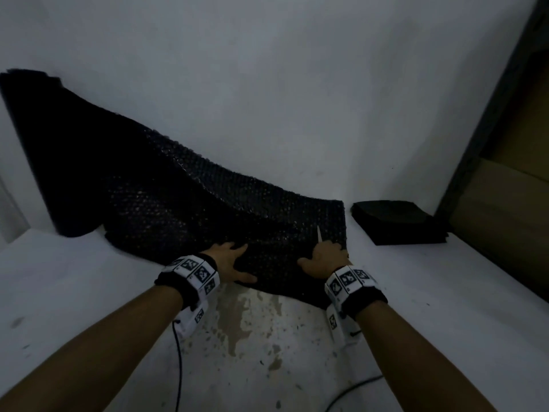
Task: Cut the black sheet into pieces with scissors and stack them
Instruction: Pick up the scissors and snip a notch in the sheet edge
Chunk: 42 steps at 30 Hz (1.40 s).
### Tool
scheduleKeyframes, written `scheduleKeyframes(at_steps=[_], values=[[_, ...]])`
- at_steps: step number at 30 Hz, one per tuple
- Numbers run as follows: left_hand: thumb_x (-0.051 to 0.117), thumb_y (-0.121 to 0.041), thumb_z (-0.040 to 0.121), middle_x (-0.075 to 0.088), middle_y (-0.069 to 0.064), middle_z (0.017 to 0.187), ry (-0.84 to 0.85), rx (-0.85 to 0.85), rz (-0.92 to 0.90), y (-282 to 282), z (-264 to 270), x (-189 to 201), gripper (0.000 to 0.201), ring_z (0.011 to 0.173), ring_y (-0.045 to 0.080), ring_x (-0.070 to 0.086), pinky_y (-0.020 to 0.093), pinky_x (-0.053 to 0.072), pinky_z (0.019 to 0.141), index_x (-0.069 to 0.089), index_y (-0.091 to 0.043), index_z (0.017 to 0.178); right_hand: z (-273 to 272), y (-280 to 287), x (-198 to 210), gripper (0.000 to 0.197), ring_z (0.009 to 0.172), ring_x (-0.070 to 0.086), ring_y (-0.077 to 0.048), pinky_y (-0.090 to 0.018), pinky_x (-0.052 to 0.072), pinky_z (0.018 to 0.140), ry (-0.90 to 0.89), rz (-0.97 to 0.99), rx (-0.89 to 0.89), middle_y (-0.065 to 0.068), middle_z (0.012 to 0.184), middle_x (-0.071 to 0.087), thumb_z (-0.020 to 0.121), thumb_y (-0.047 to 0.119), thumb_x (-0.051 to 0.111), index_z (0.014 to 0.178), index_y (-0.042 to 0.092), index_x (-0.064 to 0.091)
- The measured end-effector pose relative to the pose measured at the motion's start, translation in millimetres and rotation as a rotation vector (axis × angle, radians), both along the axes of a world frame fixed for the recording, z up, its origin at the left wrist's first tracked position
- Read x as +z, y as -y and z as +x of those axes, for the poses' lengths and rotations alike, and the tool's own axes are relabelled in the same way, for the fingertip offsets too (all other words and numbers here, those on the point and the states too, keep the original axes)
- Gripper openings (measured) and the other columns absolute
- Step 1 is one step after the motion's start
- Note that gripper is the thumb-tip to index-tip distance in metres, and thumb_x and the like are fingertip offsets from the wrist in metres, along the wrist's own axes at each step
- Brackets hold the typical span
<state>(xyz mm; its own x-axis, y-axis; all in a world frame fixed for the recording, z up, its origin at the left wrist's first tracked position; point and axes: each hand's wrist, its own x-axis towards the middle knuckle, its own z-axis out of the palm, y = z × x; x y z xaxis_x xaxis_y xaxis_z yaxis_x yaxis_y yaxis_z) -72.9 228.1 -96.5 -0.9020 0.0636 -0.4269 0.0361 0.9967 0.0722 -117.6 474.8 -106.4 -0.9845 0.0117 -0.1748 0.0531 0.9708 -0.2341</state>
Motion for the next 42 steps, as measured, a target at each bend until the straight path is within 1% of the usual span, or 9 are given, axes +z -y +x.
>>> scheduleKeyframes(at_steps=[3, 8, 12, 15, 19, 23, 26, 33, 42], values=[[0.051, -0.084, 0.076, 0.001, 0.006, 0.165, -0.031, 0.011, -0.009, -2, -1, 2, 0.109, 0.149, 0.037, 0.007, 0.049, 0.017, 0.121, -0.004, -0.037, 0.158, -12, -3, 7, 0.077, 0.117, 0.056, -0.038, -0.040, 0.047, 0.101, -0.024, -0.187, -0.092, -0.024, 0.131, 0.056, 0.081, 0.052, 0.049, 0.132, -0.006, 0.051], [0.060, -0.088, 0.065, 0.013, 0.008, 0.160, -0.085, -0.027, 0.012, -2, -9, 2, 0.122, 0.146, 0.036, 0.018, 0.050, 0.029, 0.117, -0.004, -0.041, 0.157, -11, -11, 13, 0.046, 0.120, 0.055, -0.038, -0.037, 0.045, 0.097, -0.100, -0.212, -0.122, -0.024, 0.130, 0.054, 0.099, 0.021, 0.047, 0.137, -0.004, 0.041], [0.062, -0.083, 0.069, 0.043, 0.012, 0.147, -0.175, -0.037, 0.029, -5, -22, 8, 0.124, 0.127, 0.031, 0.050, 0.044, 0.049, 0.100, -0.011, -0.036, 0.157, -8, -8, 7, 0.048, 0.120, 0.055, -0.039, -0.040, 0.047, 0.099, -0.062, -0.124, -0.020, -0.025, 0.131, 0.053, 0.099, 0.020, 0.044, 0.140, -0.003, 0.035], [0.063, -0.059, 0.087, 0.053, 0.011, 0.132, -0.505, -0.056, -0.022, -15, -26, 13, 0.091, 0.115, 0.031, 0.057, 0.042, 0.054, 0.087, 0.016, -0.025, 0.158, -14, -6, 11, 0.051, 0.125, 0.052, -0.039, -0.041, 0.045, 0.102, -0.017, -0.090, 0.004, -0.026, 0.136, 0.050, 0.100, 0.022, 0.045, 0.141, -0.005, 0.034], [0.067, -0.035, 0.088, 0.038, 0.009, 0.146, -0.826, -0.263, -0.032, -21, -31, 17, 0.055, 0.134, 0.032, 0.039, 0.042, 0.043, 0.101, 0.052, -0.022, 0.139, -20, -4, 20, 0.063, 0.133, 0.046, -0.035, -0.038, 0.040, 0.106, 0.079, -0.099, -0.033, -0.026, 0.148, 0.041, 0.104, 0.023, 0.044, 0.149, -0.010, 0.015], [0.072, -0.067, 0.073, -0.014, 0.007, 0.165, -0.471, -0.168, -0.144, -10, -51, 6, 0.108, 0.150, 0.040, -0.009, 0.057, 0.007, 0.121, 0.008, -0.040, 0.157, -26, -13, 21, 0.056, 0.131, 0.048, -0.035, -0.035, 0.042, 0.102, 0.093, -0.101, -0.047, -0.024, 0.145, 0.042, 0.103, 0.021, 0.045, 0.145, -0.009, 0.025], [0.063, -0.082, 0.068, -0.028, 0.011, 0.161, -0.220, -0.090, -0.140, 0, -63, 0, 0.122, 0.147, 0.043, -0.023, 0.061, 0.001, 0.120, -0.010, -0.041, 0.156, -30, -17, 24, 0.057, 0.133, 0.047, -0.034, -0.034, 0.040, 0.104, 0.117, -0.103, -0.073, -0.025, 0.147, 0.039, 0.104, 0.022, 0.045, 0.145, -0.009, 0.022], [0.061, -0.091, 0.055, -0.026, 0.014, 0.161, -0.069, -0.113, -0.159, 6, -72, -6, 0.137, 0.147, 0.043, -0.022, 0.065, 0.003, 0.119, -0.014, -0.037, 0.156, -27, -14, 24, 0.050, 0.129, 0.050, -0.037, -0.042, 0.043, 0.104, 0.073, 0.077, 0.047, -0.021, 0.141, 0.050, 0.100, 0.023, 0.049, 0.143, 0.000, 0.040], [0.062, -0.088, 0.060, -0.023, 0.010, 0.163, -0.086, -0.259, -0.197, -8, -70, 1, 0.139, 0.148, 0.032, -0.025, 0.058, -0.008, 0.120, -0.001, -0.013, 0.159, -26, 7, 16, 0.046, 0.128, 0.042, -0.038, -0.041, 0.039, 0.096, 0.059, -0.033, 0.244, -0.024, 0.142, 0.040, 0.102, 0.018, 0.043, 0.141, -0.001, 0.026]])
